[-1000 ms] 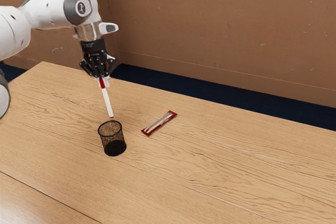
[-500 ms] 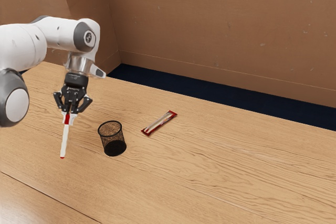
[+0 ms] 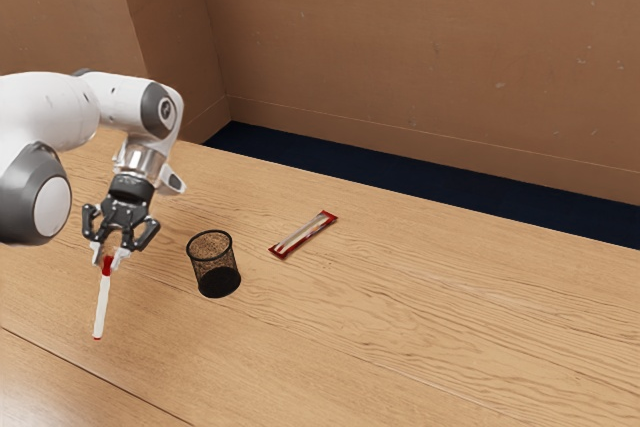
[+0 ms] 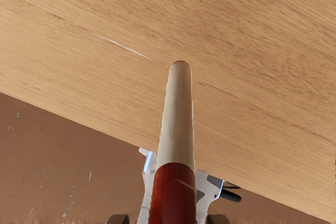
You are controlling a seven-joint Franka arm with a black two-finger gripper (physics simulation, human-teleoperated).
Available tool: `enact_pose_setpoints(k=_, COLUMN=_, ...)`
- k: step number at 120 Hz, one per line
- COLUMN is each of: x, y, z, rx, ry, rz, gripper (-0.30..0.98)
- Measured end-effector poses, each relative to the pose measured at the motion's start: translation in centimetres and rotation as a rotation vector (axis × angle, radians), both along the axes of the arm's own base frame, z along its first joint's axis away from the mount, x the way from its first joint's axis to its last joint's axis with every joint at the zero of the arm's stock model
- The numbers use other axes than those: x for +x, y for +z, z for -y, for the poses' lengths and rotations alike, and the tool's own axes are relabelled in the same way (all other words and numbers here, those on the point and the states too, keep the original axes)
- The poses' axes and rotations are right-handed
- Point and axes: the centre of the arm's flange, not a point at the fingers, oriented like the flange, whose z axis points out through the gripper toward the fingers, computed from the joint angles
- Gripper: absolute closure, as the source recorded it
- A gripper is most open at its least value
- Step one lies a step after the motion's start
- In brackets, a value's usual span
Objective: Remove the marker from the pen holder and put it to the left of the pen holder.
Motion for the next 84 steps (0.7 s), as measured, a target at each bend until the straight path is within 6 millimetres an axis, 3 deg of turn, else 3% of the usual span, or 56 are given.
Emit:
enact_pose_setpoints(k=14, x=0.0, y=0.1, z=-0.9, rx=0.001, ry=0.023, rz=0.015, gripper=0.33)
enact_pose_setpoints(k=29, x=1.4, y=2.5, z=-1.8, rx=-0.005, ry=0.057, rz=0.111, gripper=0.18)
enact_pose_setpoints(k=36, x=2.2, y=4.6, z=-1.0, rx=-0.013, ry=0.043, rz=0.181, gripper=0.14)
enact_pose_setpoints(k=42, x=3.3, y=9.2, z=1.3, rx=-0.029, ry=-0.004, rz=0.305, gripper=0.11)
enact_pose_setpoints(k=50, x=4.2, y=17.1, z=7.2, rx=-0.039, ry=-0.138, rz=0.498, gripper=0.08)
enact_pose_setpoints(k=62, x=-0.1, y=26.6, z=14.8, rx=-0.004, ry=-0.302, rz=0.711, gripper=0.05)
enact_pose_setpoints(k=72, x=-2.0, y=29.3, z=19.8, rx=0.015, ry=-0.410, rz=0.813, gripper=0.03)
enact_pose_setpoints(k=84, x=-1.8, y=29.7, z=21.8, rx=0.016, ry=-0.456, rz=0.877, gripper=0.02)
